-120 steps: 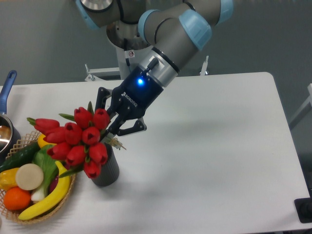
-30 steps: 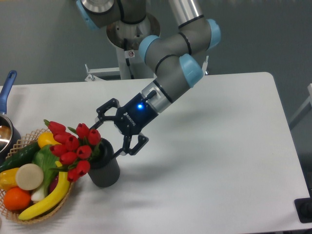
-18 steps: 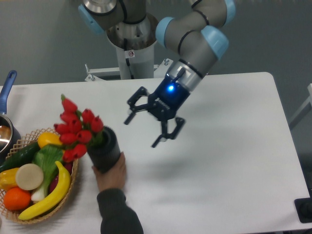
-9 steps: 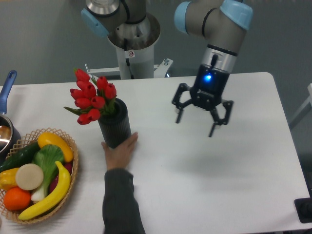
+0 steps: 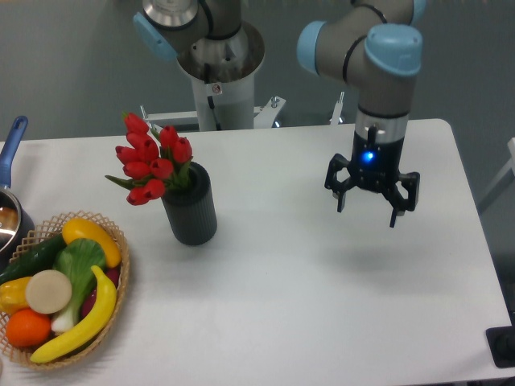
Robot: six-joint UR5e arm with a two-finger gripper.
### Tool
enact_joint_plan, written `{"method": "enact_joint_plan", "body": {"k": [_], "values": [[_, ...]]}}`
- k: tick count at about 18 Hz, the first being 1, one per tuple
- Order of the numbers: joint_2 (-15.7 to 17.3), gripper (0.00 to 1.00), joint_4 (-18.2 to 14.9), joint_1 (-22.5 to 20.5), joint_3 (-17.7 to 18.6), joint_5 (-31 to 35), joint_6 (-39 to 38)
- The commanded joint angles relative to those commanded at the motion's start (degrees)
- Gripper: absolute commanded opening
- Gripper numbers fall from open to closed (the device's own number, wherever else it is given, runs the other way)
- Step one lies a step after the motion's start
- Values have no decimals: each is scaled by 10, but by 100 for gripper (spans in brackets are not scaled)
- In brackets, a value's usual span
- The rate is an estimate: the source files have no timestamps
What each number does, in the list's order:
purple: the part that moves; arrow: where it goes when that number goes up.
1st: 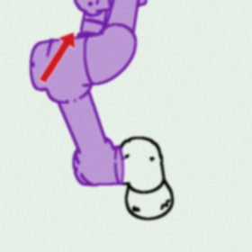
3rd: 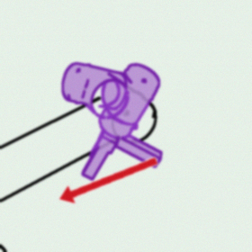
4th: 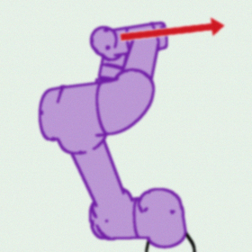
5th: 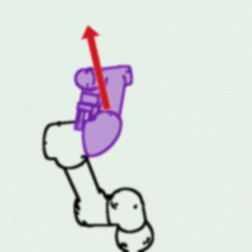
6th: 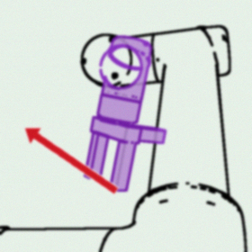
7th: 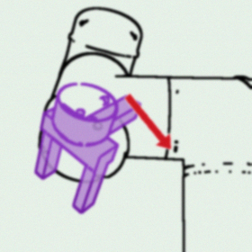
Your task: Insert the flowers into the vase
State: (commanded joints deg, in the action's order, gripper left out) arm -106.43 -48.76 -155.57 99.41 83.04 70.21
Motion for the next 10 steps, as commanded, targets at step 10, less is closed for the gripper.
{"method": "enact_joint_plan", "body": {"k": [10], "values": [[-36, 100, -73, 23, -75, 85, 49]]}}
